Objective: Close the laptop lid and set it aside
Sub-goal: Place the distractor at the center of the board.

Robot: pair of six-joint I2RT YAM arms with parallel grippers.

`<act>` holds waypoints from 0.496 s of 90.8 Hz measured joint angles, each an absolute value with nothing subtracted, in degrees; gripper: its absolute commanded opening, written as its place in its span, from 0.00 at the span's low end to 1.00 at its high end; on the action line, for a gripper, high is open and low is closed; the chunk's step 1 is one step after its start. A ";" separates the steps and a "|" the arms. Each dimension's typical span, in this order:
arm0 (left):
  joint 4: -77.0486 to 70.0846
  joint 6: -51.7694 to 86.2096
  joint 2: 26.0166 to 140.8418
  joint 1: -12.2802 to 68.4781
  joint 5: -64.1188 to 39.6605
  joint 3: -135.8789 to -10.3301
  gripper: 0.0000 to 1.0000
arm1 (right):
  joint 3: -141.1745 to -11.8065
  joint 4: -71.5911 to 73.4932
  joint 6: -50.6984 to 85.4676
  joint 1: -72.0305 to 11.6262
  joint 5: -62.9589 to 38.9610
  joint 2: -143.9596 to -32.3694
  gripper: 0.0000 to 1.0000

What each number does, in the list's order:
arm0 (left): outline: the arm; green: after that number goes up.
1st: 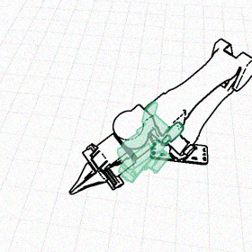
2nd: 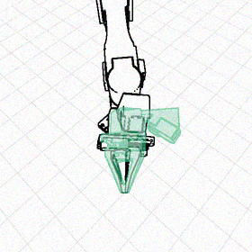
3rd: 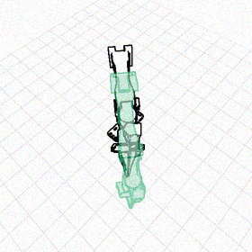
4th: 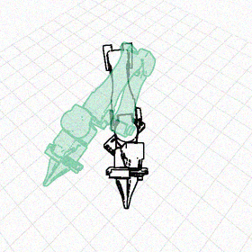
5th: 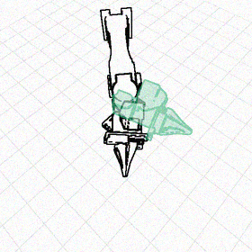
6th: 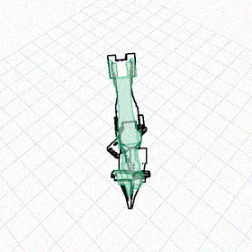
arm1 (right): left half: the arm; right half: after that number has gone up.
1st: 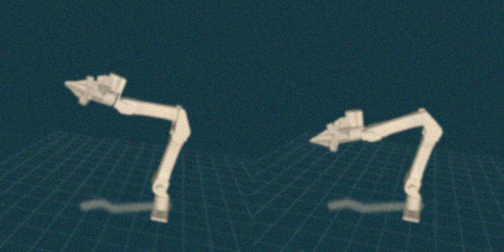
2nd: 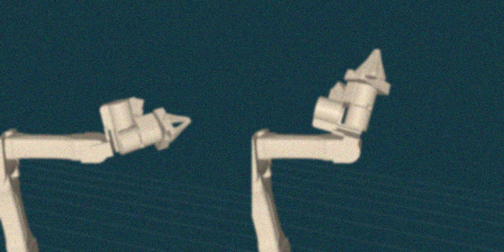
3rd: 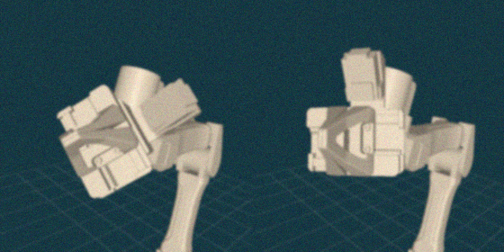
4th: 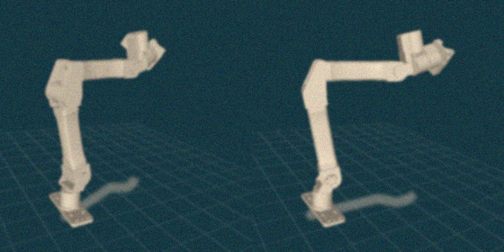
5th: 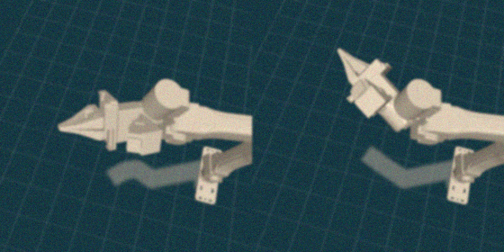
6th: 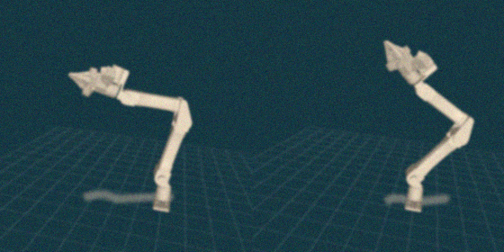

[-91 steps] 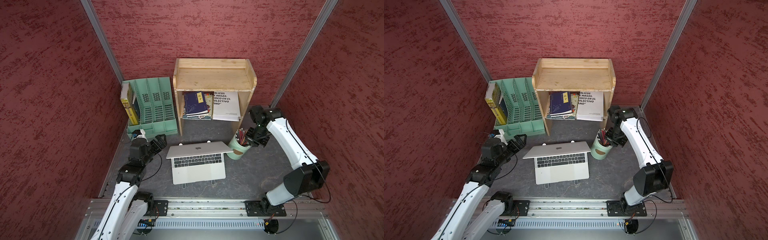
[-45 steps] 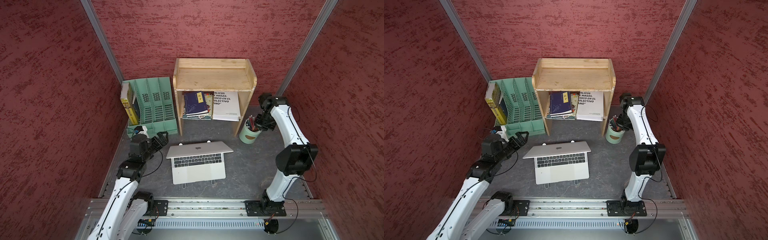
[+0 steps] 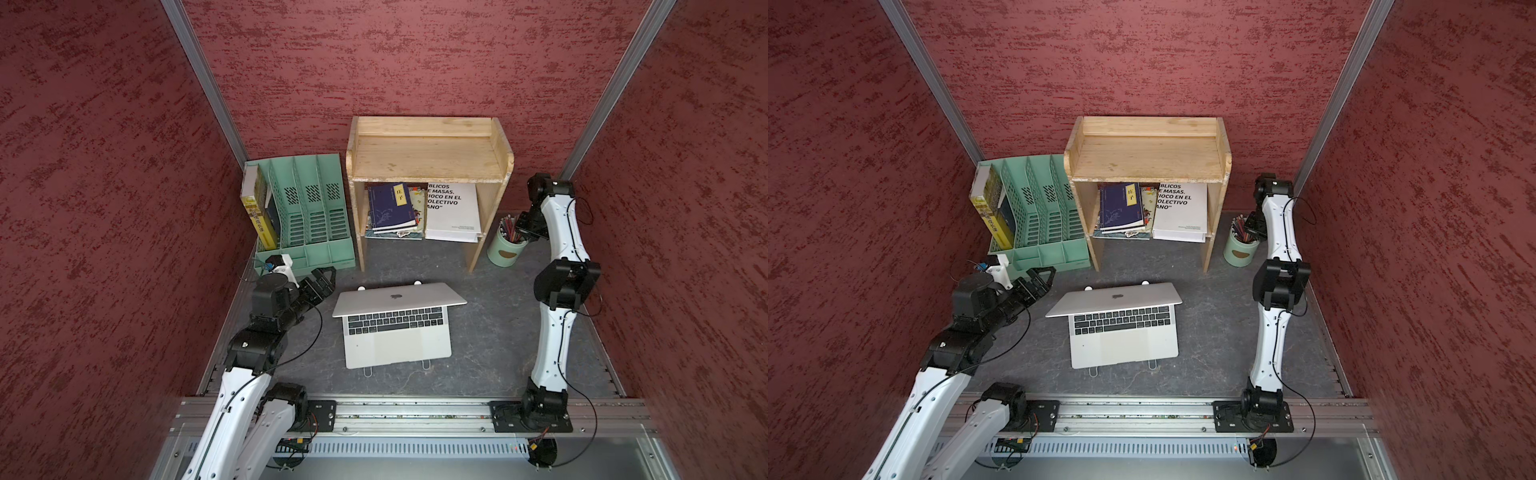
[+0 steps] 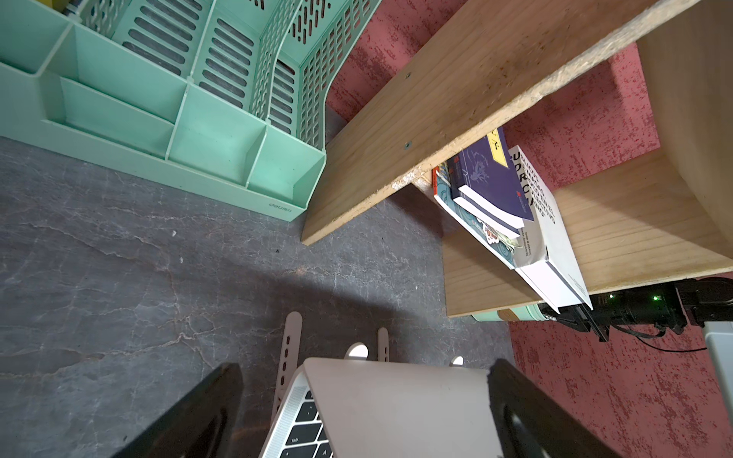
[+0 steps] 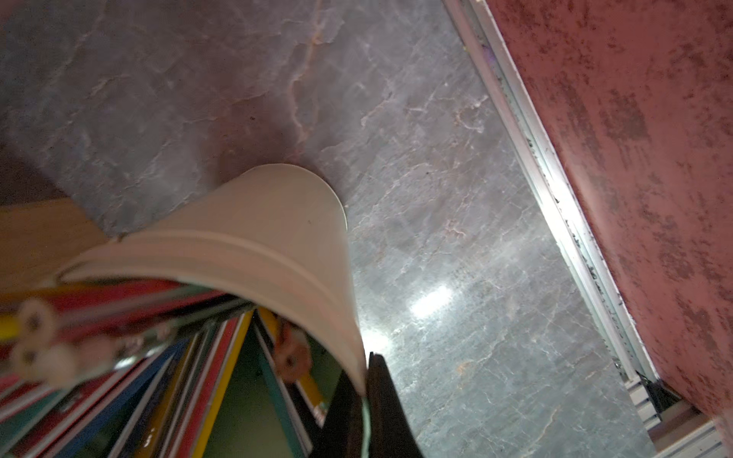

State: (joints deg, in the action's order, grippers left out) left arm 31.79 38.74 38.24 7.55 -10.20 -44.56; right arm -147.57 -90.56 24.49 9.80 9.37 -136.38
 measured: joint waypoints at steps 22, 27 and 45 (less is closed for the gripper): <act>35.90 38.65 40.38 7.40 -14.41 -52.03 1.00 | -147.30 -91.37 24.03 13.56 8.60 -136.42 0.16; 36.67 38.74 40.56 7.40 -15.44 -53.04 1.00 | -146.85 -90.83 23.88 13.43 7.57 -136.38 0.34; 41.39 38.74 40.56 7.40 -17.56 -55.72 1.00 | -141.47 -87.83 25.12 12.67 4.95 -135.04 0.98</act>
State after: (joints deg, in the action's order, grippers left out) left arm 41.39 38.74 40.56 7.40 -17.56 -55.72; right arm -141.47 -87.83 25.12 12.67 4.95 -135.04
